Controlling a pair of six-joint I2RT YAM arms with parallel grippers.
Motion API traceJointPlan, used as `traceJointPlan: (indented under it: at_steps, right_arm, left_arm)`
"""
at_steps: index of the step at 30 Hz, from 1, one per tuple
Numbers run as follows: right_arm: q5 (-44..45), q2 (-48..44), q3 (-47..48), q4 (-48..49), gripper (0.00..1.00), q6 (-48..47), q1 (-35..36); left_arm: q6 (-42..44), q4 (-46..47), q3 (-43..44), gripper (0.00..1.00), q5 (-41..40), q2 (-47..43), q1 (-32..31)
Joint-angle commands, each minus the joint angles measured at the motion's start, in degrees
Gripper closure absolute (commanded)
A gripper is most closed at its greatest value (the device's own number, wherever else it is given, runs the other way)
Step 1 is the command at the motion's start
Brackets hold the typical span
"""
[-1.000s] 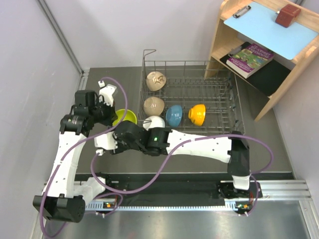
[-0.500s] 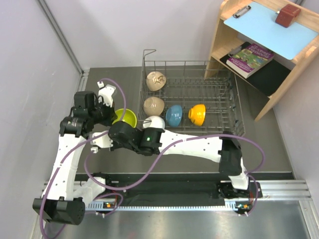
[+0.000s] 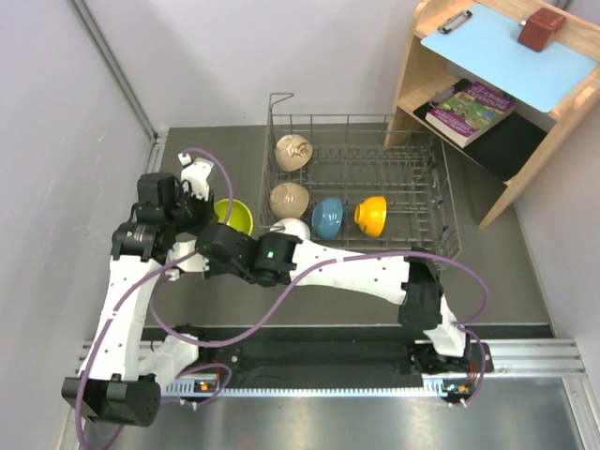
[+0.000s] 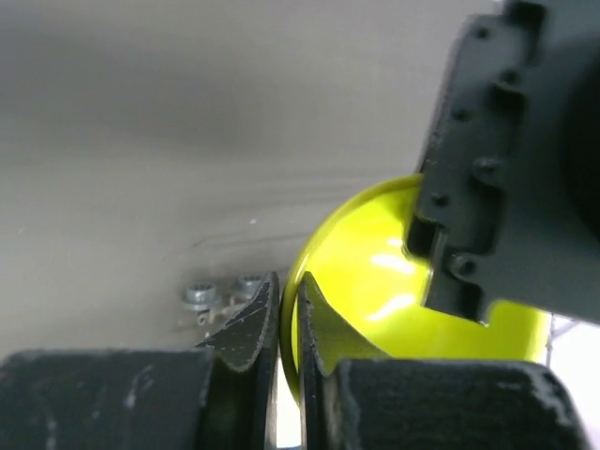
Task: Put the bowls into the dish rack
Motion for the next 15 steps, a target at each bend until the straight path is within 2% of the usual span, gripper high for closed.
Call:
traceJointPlan:
  at_steps: [1, 2, 4, 5, 7, 8, 10, 11, 13, 15]
  right_arm:
    - [-7.73, -1.35, 1.98, -1.87, 1.0, 0.5, 0.29]
    - [-8.96, -1.97, 1.72, -2.05, 1.0, 2.07, 0.29]
    - [-11.69, -4.07, -0.21, -1.35, 1.0, 3.31, 0.21]
    - [-12.57, -4.87, -1.0, -0.65, 1.0, 4.01, 0.29]
    - [-14.25, -7.06, -3.81, 0.41, 1.0, 4.55, 0.29]
    - [-14.77, -7.59, -4.43, 1.19, 1.0, 4.9, 0.29]
    - [-15.57, -8.47, -5.84, 1.55, 1.0, 5.34, 0.29]
    - [-15.57, -8.74, -6.19, 1.64, 1.0, 5.43, 0.21]
    - [-15.74, -9.0, -7.59, 1.82, 1.0, 5.78, 0.03]
    - [-15.74, -9.27, -8.65, 2.52, 1.0, 5.95, -0.23]
  left_arm:
    - [0.66, 2.71, -0.55, 0.56, 1.35, -2.22, -1.16]
    - [0.57, 3.32, -0.46, 0.46, 0.82, -2.48, -1.16]
    - [0.48, 3.85, -0.02, 0.36, -0.41, -2.39, -1.16]
    - [0.48, 4.29, 0.59, 0.24, -0.76, -2.31, -1.16]
    - [0.4, 4.73, 2.52, 0.18, -1.64, -1.87, -1.16]
    - [0.39, 4.73, 3.31, 0.11, -2.08, -1.43, -1.07]
    - [-0.39, 5.35, 6.03, 0.08, -2.08, -1.08, -1.07]
    - [-1.01, 5.61, 6.83, 0.02, -1.3, -0.99, -1.07]
    - [-1.54, 5.88, 9.19, 0.01, 1.07, -1.07, -1.07]
    - [-1.19, 4.92, 10.52, 0.01, 8.06, -1.07, -1.07]
